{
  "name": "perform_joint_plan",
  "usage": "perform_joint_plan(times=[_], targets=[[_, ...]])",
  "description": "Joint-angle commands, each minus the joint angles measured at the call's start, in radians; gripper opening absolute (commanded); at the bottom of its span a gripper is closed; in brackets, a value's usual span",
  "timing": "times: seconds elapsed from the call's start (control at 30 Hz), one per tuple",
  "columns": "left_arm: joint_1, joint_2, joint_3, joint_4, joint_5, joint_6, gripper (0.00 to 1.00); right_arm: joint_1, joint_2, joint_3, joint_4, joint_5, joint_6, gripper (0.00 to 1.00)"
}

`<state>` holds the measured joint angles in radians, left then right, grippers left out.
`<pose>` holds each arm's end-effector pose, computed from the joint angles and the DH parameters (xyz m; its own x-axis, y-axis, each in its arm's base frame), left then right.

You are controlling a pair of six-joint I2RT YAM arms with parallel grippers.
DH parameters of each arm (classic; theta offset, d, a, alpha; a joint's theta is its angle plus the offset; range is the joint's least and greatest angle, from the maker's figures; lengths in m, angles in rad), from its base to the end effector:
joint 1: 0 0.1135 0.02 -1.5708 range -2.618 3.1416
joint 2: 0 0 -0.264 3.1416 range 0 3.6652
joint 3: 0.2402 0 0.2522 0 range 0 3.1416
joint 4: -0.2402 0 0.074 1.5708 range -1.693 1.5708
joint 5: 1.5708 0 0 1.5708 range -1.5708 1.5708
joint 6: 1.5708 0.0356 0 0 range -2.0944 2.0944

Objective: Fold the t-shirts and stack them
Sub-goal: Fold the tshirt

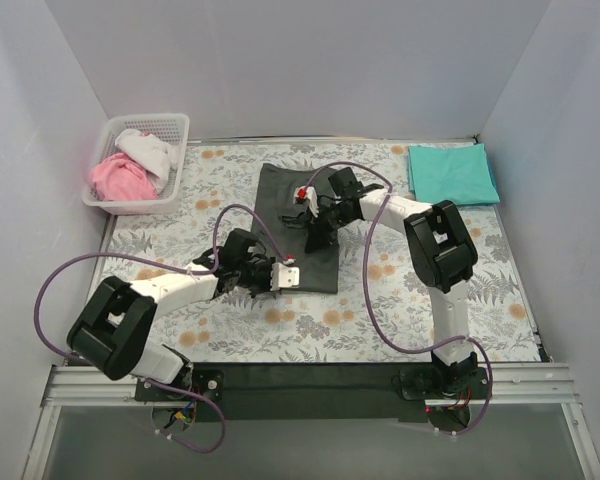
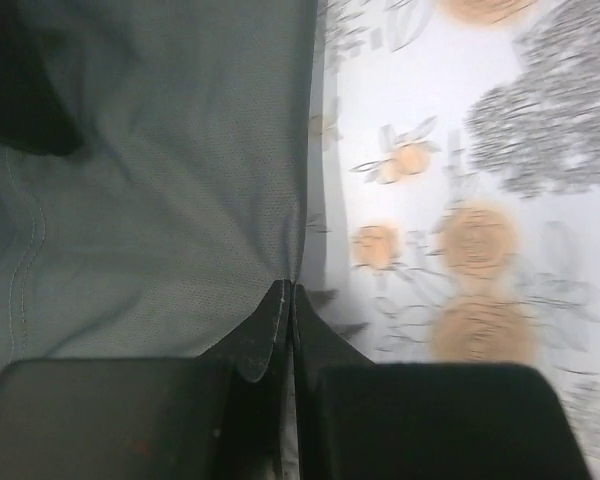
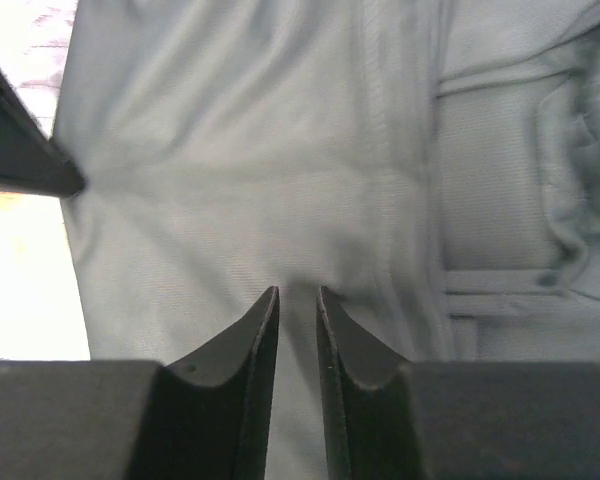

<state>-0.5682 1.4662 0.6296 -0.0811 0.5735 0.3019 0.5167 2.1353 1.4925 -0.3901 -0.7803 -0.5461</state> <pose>0.2123 -0.1585 0.1519 -0.4221 0.5658 -0.7083 0.8959 0.3795 -0.2308 0.3738 0.2412 0.1524 -0.2930 -0.5910 -0.7516 -0.9556 0.1556 0.2502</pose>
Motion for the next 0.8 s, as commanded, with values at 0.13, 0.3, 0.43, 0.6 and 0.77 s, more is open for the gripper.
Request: perform_joint_plan(times=[0.13, 0.3, 0.43, 0.6, 0.77], targets=[[-0.033, -0.162, 0.012, -0.282, 0.14, -0.135, 0.0, -0.049, -0.127, 0.113, -0.073, -0.036, 0.052, 0.3], [-0.038, -0.175, 0.047, -0.37, 0.193, -0.182, 0.0, -0.052, -0.005, 0.239, -0.07, -0.027, 0.093, 0.38], [-0.039, -0.167, 0.074, -0.402, 0.203, -0.188, 0.0, -0.052, 0.115, 0.412, -0.063, -0.002, 0.143, 0.41], [-0.039, -0.145, 0.094, -0.427, 0.209, -0.182, 0.0, -0.052, 0.201, 0.491, -0.001, 0.045, 0.187, 0.45], [-0.039, -0.136, 0.097, -0.43, 0.218, -0.182, 0.0, -0.052, 0.23, 0.473, 0.034, 0.056, 0.193, 0.46]])
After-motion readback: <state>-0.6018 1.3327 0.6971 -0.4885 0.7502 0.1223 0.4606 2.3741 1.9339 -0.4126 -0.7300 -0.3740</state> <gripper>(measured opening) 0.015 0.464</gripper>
